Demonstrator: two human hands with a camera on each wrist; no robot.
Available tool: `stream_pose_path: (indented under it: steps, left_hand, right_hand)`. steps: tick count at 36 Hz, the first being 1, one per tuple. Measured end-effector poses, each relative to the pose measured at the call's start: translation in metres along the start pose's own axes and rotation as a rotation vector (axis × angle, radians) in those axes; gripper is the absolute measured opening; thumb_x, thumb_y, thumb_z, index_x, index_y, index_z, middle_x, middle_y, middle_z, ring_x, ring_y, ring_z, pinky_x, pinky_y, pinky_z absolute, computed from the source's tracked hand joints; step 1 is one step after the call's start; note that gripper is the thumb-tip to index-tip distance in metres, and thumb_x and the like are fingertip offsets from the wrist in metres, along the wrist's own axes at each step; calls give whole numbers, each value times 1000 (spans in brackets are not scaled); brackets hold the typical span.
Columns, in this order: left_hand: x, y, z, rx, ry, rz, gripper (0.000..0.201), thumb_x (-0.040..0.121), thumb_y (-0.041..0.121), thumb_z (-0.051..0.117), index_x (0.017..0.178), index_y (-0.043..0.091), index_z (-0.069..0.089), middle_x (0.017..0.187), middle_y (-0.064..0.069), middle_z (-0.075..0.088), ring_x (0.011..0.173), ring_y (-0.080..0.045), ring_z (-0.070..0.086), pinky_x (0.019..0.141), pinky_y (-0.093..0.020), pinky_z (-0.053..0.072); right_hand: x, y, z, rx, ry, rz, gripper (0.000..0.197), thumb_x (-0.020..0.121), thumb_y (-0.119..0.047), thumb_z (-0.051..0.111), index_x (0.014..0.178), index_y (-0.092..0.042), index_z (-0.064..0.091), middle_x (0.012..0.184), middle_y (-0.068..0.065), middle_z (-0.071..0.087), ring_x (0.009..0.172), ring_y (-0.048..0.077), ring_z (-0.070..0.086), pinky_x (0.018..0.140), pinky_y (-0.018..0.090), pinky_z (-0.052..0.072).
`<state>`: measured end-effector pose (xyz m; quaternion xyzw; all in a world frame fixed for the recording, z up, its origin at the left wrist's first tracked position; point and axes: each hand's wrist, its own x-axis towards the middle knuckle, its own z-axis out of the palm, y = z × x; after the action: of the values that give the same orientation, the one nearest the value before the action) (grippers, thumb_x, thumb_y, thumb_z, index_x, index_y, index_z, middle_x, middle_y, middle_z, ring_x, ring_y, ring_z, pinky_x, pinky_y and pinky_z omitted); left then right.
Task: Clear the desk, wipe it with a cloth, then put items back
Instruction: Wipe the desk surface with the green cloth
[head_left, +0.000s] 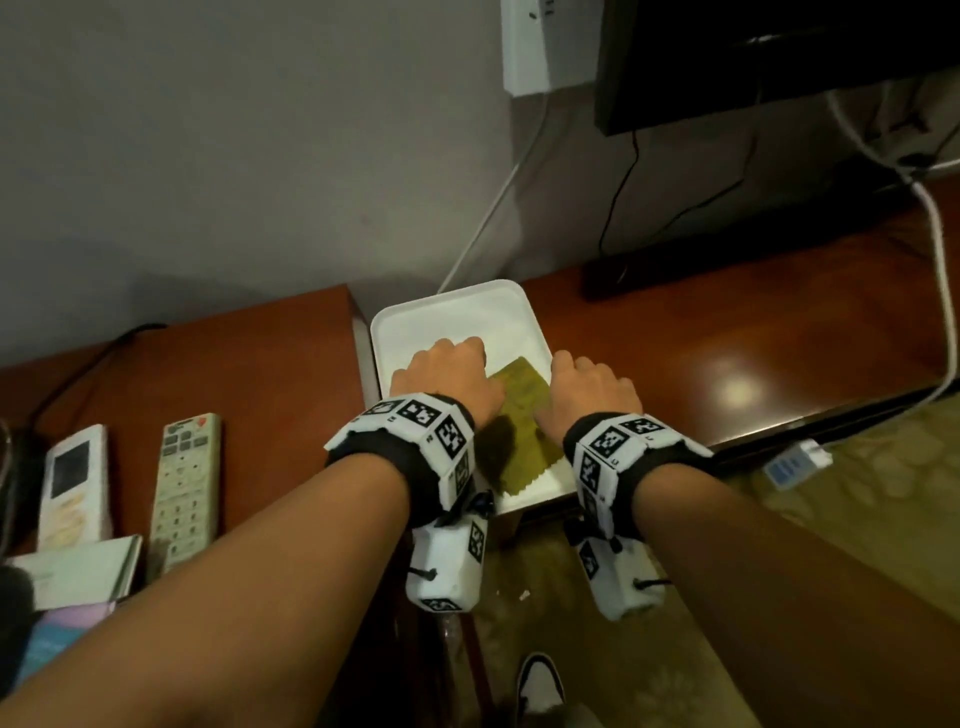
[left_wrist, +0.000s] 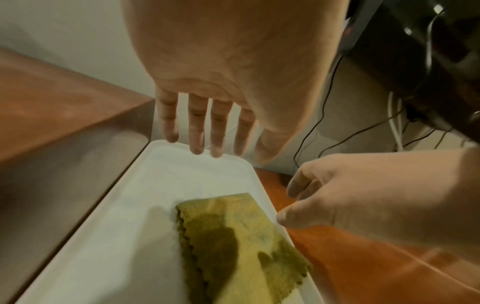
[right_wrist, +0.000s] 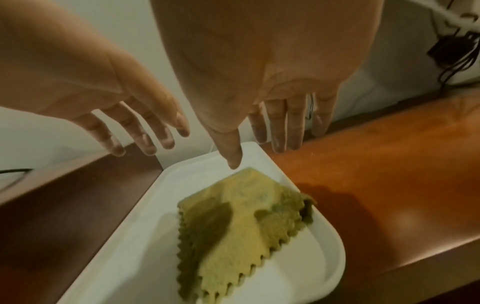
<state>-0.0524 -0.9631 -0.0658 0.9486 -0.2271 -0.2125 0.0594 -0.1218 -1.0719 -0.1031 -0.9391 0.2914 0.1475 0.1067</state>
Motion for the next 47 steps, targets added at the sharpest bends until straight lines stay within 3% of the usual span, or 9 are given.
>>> stream_pose_path:
  steps: [7, 14, 20, 22, 26, 33, 37, 41, 47]
  left_hand:
    - [17, -3, 13, 5, -46, -60, 32, 90, 35, 51, 119, 21, 53, 120, -6, 55, 108, -30, 53, 93, -46, 45]
    - [20, -6, 8, 20, -22, -94, 35, 90, 35, 50, 121, 22, 53, 123, -5, 54, 110, -30, 53, 94, -46, 45]
    - [15, 2, 8, 26, -17, -63, 36, 91, 34, 50, 125, 22, 49, 122, -5, 54, 109, -29, 53, 93, -45, 44]
    - [12, 3, 5, 14, -15, -62, 35, 91, 34, 50, 124, 23, 48, 121, -5, 54, 107, -30, 54, 92, -45, 45]
    - [-2, 5, -16, -23, 2, -70, 40, 90, 38, 50, 127, 23, 45, 126, -6, 54, 111, -32, 53, 94, -46, 44]
    - [-48, 0, -82, -92, 165, -81, 47, 87, 38, 53, 131, 26, 41, 129, -7, 54, 116, -34, 52, 83, -41, 40]
    - [-86, -24, -129, -149, 254, -102, 48, 86, 36, 54, 130, 26, 40, 127, -9, 54, 113, -35, 53, 80, -40, 38]
    - [-133, -66, -171, -166, 323, -133, 49, 88, 35, 55, 132, 24, 39, 130, -9, 51, 115, -36, 51, 78, -39, 37]
    - [-214, -175, -206, -155, 409, -203, 50, 89, 37, 55, 134, 23, 39, 131, -10, 51, 113, -38, 52, 82, -43, 43]
  right_hand:
    - [21, -1, 43, -44, -82, -12, 46, 90, -30, 62, 127, -12, 42, 128, 9, 52, 120, 27, 47, 95, 41, 38]
    - [25, -2, 50, 29, -44, 134, 44, 87, -26, 65, 122, -9, 45, 123, 11, 48, 114, 28, 46, 91, 39, 40]
    - [22, -6, 37, 35, -160, 130, 21, 90, -23, 55, 109, -14, 55, 120, 11, 48, 114, 30, 44, 95, 41, 36]
    - [16, -9, 29, 131, -168, 114, 13, 92, -21, 54, 102, -14, 50, 118, 11, 55, 111, 32, 51, 91, 40, 40]
    - [1, -20, -10, 398, -156, 109, 42, 93, -15, 53, 131, -7, 38, 127, 18, 54, 115, 39, 52, 91, 43, 44]
    - [-46, -60, -100, 518, 86, -15, 33, 94, -21, 49, 125, -15, 54, 126, 16, 55, 115, 38, 52, 89, 39, 44]
    - [-82, -99, -143, 528, 142, -113, 34, 88, -18, 55, 122, -18, 54, 120, 16, 57, 110, 38, 55, 90, 40, 47]
    - [-126, -142, -169, 552, 168, -251, 51, 89, -7, 49, 134, -32, 45, 123, 13, 58, 111, 37, 54, 90, 40, 45]
    - [-204, -235, -171, 516, 201, -355, 43, 84, -4, 49, 109, -30, 70, 117, 6, 67, 111, 32, 59, 95, 37, 49]
